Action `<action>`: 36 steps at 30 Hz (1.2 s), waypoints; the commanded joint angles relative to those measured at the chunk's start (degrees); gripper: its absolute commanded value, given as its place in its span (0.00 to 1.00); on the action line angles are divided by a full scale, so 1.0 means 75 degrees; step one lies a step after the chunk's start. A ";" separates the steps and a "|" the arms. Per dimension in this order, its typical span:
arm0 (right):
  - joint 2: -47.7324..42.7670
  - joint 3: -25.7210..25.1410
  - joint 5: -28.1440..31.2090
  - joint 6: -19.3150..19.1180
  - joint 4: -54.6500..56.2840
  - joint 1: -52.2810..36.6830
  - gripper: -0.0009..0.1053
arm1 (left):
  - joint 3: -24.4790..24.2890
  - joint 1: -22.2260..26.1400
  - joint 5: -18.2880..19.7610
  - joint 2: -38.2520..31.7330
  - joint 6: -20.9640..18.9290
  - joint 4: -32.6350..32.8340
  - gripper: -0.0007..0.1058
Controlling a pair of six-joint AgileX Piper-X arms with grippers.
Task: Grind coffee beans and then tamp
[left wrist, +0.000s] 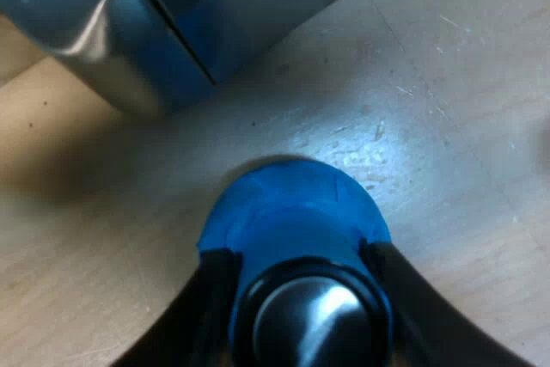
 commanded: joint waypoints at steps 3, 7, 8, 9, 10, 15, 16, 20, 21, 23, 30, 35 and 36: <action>-0.0061 -0.0020 0.0002 -0.0041 -0.0112 0.0001 0.58 | 0.0085 -0.0001 -0.0113 0.0023 0.0007 0.0143 0.31; -0.0061 -0.0020 0.0002 -0.0041 -0.0112 0.0001 0.58 | 0.0085 -0.0001 -0.0059 0.0023 -0.0023 0.0211 0.58; -0.0061 -0.0020 0.0002 -0.0041 -0.0112 0.0001 0.58 | 0.0085 -0.0001 -0.0020 0.0023 -0.0059 0.0207 0.60; -0.0061 -0.0020 0.0002 -0.0041 -0.0112 0.0001 0.58 | 0.0062 -0.0001 0.0042 0.0023 -0.0104 0.0225 0.66; -0.0061 -0.0020 0.0002 -0.0041 -0.0112 0.0001 0.58 | 0.0010 -0.0001 0.0041 0.0023 -0.0141 0.0310 0.71; -0.0061 -0.0020 0.0002 0.0230 -0.0112 0.0001 0.58 | -0.0327 -0.0001 -0.0076 0.0023 -0.0141 0.0739 0.78; -0.0061 -0.0020 0.0002 0.0340 -0.0112 0.0001 0.58 | -0.0539 -0.0001 -0.0112 -0.0067 -0.0141 0.0938 0.78; -0.0061 -0.0078 0.0002 0.0449 -0.0039 0.0001 0.58 | -0.0787 -0.0001 -0.0117 -0.0522 -0.0141 0.1077 0.78; -0.0061 -0.0153 0.0002 0.0449 0.0128 0.0001 0.58 | -0.0831 -0.0001 -0.0117 -0.0716 -0.0141 0.1074 0.78; -0.0061 -0.0359 0.0002 0.0449 0.0668 0.0001 0.58 | -0.0903 -0.0001 -0.0117 -0.1119 -0.0161 0.1074 0.78; -0.0061 -0.1547 0.0002 0.0534 0.2569 0.0001 0.58 | -0.1228 -0.0001 -0.0117 -0.2747 -0.0174 0.1544 0.78; -0.0061 -0.2302 0.0002 0.1076 0.3147 0.0001 0.58 | -0.1557 -0.0001 -0.0117 -0.3584 -0.0174 0.1940 0.78; -0.0061 -0.2494 0.0002 0.1128 0.3348 0.0001 0.58 | -0.1645 -0.0001 -0.0117 -0.3733 -0.0174 0.2023 0.78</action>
